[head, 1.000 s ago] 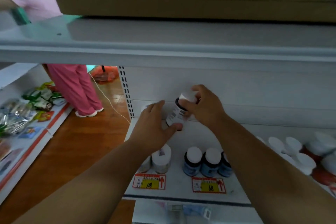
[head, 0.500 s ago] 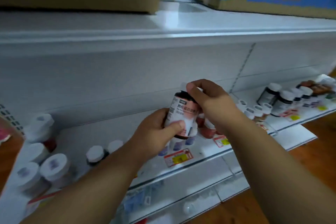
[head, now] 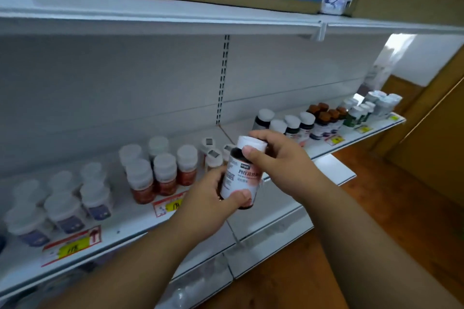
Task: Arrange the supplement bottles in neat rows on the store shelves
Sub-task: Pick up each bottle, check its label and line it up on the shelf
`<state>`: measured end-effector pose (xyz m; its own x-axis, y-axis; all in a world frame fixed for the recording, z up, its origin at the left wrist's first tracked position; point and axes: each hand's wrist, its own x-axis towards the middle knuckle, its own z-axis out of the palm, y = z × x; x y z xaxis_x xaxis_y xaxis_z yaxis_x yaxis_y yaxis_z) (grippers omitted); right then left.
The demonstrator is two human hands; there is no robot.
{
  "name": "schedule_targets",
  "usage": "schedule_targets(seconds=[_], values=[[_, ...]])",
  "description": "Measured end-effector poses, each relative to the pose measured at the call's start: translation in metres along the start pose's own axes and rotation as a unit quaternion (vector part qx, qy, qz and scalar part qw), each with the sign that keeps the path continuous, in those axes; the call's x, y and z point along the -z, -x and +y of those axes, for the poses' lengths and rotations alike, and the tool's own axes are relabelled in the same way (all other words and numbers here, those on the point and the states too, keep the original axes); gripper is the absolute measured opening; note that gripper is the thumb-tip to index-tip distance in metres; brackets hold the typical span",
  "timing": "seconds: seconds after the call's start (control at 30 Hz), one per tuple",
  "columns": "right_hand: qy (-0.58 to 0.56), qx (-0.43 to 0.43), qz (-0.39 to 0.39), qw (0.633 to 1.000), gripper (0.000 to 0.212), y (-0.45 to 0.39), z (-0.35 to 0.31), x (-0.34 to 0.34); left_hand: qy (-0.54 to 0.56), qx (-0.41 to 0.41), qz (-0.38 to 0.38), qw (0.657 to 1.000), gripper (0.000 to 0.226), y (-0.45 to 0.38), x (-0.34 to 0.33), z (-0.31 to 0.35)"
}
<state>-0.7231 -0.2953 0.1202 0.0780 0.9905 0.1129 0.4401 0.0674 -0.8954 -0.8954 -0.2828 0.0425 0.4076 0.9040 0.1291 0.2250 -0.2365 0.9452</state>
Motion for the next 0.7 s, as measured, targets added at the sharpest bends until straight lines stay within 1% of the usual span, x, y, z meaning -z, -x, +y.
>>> schedule_targets(seconds=[0.1,0.2,0.27,0.33,0.37,0.4,0.47,0.53,0.6,0.7], values=[[0.016,0.007,0.000,1.000,0.025,-0.027,0.013,0.032,0.008,-0.005,-0.005,1.000,0.041,-0.037,-0.020,0.002],[0.002,0.008,0.056,0.998,0.033,-0.058,0.025,0.065,0.022,-0.033,-0.017,0.999,0.044,-0.082,-0.038,0.009],[0.027,0.009,0.099,0.995,0.045,-0.078,0.030,0.088,0.007,-0.058,0.002,0.998,0.046,-0.110,-0.051,0.018],[0.066,0.024,0.135,0.988,0.055,-0.100,0.033,0.113,-0.054,-0.104,0.051,0.992,0.044,-0.137,-0.065,0.025],[0.076,0.031,0.153,0.985,0.055,-0.110,0.035,0.124,-0.085,-0.116,0.069,0.987,0.044,-0.148,-0.074,0.027],[0.090,0.037,0.170,0.981,0.055,-0.121,0.039,0.136,-0.118,-0.112,0.076,0.984,0.047,-0.160,-0.083,0.028],[0.114,0.047,0.191,0.974,0.051,-0.146,0.052,0.156,-0.200,-0.086,0.084,0.972,0.064,-0.182,-0.100,0.026],[0.115,0.060,0.178,0.975,0.047,-0.174,0.070,0.172,-0.282,-0.092,0.088,0.951,0.076,-0.205,-0.114,0.024],[0.137,0.077,0.140,0.978,0.044,-0.204,0.090,0.183,-0.347,-0.092,0.086,0.929,0.084,-0.227,-0.126,0.023],[0.172,0.095,0.044,0.980,0.040,-0.250,0.116,0.193,-0.415,-0.022,0.072,0.907,0.098,-0.251,-0.141,0.018]])
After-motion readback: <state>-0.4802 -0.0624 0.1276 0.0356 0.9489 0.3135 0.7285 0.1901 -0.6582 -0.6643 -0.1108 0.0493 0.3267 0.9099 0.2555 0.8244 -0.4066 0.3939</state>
